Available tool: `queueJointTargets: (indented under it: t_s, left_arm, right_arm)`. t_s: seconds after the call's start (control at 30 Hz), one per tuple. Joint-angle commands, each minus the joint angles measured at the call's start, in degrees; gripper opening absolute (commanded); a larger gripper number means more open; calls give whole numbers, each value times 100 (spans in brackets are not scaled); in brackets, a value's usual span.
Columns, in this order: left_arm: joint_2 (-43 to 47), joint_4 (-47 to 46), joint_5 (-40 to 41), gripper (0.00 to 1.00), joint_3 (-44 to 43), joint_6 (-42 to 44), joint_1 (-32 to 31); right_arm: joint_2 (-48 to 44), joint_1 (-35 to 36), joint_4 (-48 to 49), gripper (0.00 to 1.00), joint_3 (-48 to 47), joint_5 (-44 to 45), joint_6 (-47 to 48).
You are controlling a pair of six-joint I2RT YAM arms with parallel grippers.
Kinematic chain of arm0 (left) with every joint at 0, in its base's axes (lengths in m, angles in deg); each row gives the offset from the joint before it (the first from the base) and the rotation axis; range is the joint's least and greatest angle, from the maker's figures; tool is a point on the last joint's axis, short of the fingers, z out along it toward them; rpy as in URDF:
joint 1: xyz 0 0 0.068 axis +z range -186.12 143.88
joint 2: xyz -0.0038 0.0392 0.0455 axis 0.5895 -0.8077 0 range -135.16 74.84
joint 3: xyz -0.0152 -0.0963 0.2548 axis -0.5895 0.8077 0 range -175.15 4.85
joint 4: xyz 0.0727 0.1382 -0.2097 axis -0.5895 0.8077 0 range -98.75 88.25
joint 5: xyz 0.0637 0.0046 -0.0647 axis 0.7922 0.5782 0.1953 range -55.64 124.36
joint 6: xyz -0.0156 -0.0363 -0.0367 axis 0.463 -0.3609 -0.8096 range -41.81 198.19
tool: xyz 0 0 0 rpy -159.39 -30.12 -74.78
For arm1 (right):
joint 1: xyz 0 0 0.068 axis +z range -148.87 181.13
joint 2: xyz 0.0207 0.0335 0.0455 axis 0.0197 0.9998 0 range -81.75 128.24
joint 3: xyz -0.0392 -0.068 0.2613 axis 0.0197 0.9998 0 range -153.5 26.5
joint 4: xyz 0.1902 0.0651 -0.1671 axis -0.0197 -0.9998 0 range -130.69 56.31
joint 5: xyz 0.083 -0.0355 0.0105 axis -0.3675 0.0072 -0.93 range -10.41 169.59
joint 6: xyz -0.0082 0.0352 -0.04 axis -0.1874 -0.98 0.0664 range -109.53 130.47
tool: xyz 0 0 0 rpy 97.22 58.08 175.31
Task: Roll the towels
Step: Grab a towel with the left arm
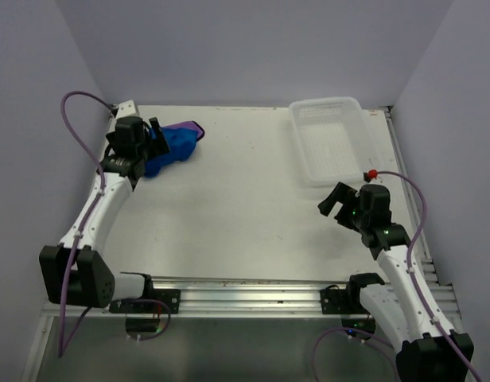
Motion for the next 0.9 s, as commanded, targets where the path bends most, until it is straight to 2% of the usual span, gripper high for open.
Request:
queueJointTargets:
  t_s: [0.0, 0.07, 0.23, 0.3, 0.37, 0.47, 0.63, 0.73, 0.77, 0.83, 0.87]
  left_arm:
    - [-873, -86, -663, 97, -420, -322, 450]
    - [-1139, -191, -873, 94, -526, -349, 450]
    - [-1710, -1193, -1341, 83, -553, -217, 441]
    - [-2104, -1212, -1341, 71, -790, -77, 441]
    - [-2378, -967, -1149, 66, -1018, 81, 432]
    - [-2800, -817, -876, 65, -1309, 292, 432]
    - [-3345, -886, -577, 64, -1318, 451, 424]
    - [-3592, -921, -358, 59, -1335, 512, 389]
    - [-3662, -843, -209, 49, -1431, 591, 380]
    - [-3812, -702, 133, 36, -1555, 635, 380]
    - [-3856, -632, 196, 25, -1651, 696, 388]
  right_arm:
    - [-213, 6, 260, 99, -43, -356, 170]
    - [-335, -2, 322, 99, 10, -383, 153]
    - [-450, 6, 296, 99, 45, -339, 126]
    - [-468, 6, 304, 99, 89, -321, 117]
    - [-503, 15, 313, 99, 98, -286, 109]
    - [-530, 7, 287, 99, 98, -251, 100]
    - [-503, 15, 243, 99, 63, -128, 100]
    - [-512, 6, 234, 99, 80, -66, 91]
    - [-503, 6, 234, 99, 80, -49, 91]
    - [-503, 15, 199, 99, 63, -40, 91]
    - [-503, 7, 208, 99, 63, -40, 82]
